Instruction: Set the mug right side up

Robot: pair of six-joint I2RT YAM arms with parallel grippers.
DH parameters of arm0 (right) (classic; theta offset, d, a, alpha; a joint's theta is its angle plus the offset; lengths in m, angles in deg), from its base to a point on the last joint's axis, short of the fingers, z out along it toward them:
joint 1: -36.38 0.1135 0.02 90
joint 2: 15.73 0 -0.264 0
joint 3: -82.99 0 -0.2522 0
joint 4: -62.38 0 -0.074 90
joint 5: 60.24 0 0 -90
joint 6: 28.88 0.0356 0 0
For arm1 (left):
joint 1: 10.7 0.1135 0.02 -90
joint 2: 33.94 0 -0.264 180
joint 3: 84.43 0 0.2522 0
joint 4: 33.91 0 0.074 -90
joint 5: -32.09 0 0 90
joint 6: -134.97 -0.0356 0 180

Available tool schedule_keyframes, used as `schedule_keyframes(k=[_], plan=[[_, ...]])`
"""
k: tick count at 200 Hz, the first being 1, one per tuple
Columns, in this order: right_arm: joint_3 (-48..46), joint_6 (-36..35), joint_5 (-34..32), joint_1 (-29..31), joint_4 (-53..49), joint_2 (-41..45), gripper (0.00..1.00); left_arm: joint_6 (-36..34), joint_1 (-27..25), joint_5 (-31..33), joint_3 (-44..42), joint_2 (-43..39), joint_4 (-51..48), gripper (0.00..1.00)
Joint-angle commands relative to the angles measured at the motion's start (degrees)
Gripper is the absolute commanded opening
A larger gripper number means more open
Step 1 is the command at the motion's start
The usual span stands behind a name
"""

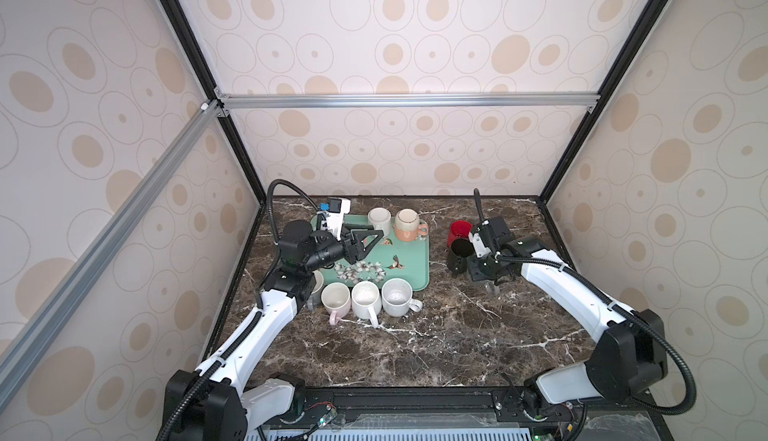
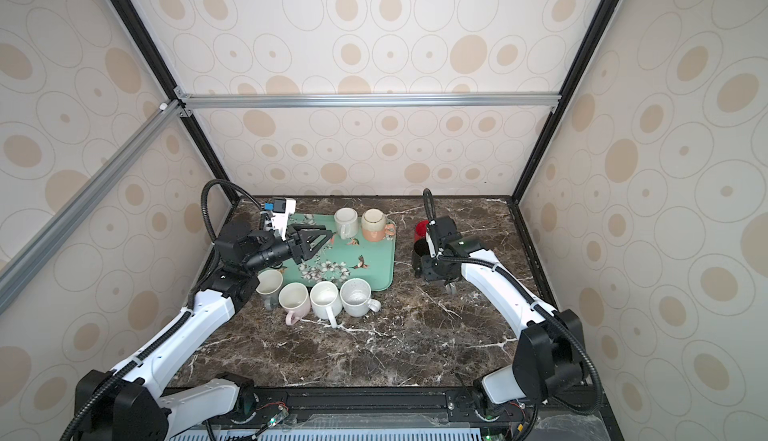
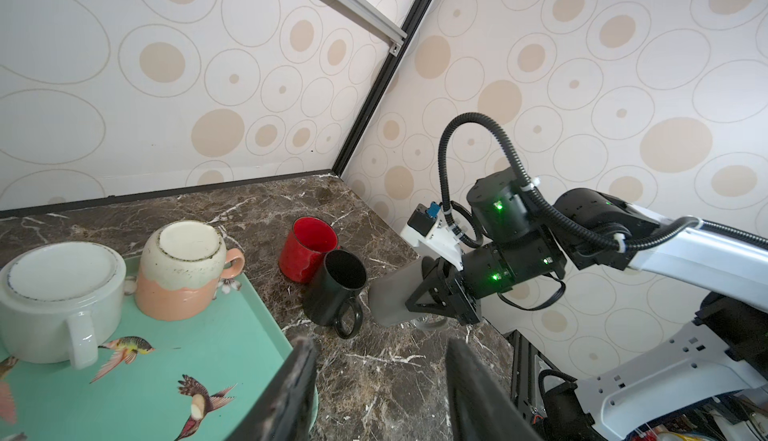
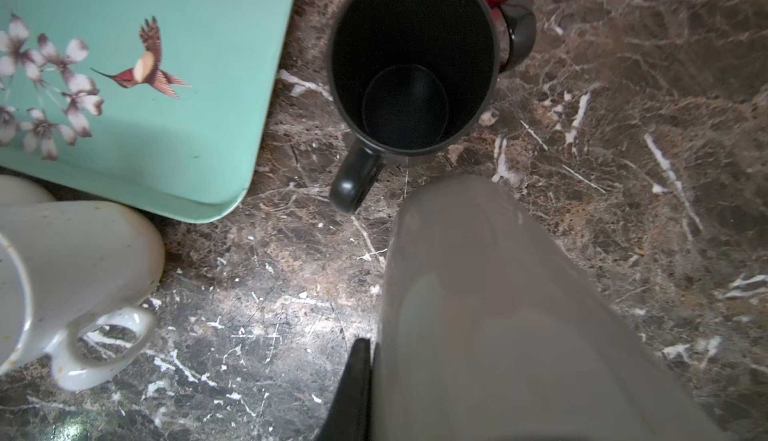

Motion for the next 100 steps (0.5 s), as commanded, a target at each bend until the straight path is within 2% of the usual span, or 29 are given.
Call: schedule_keyframes(k=[1,73,100], plan=[[1.38,-1.00,3.56,-1.08,3.39,-2.12,0.00,-1.85,0.06,0.18,1.02,-0.24,-0.71,0.51],[3.07,-1.01,4.60,-1.86,4.89,-8.21,0.00,-2.10,0.02,0.37,0.36,1.08,-0.54,0.51],[3.81,-1.01,4.56,-1.85,4.50,-8.85,0.10,-2.44,0.02,0.86,0.10,1.39,-0.70,0.51]])
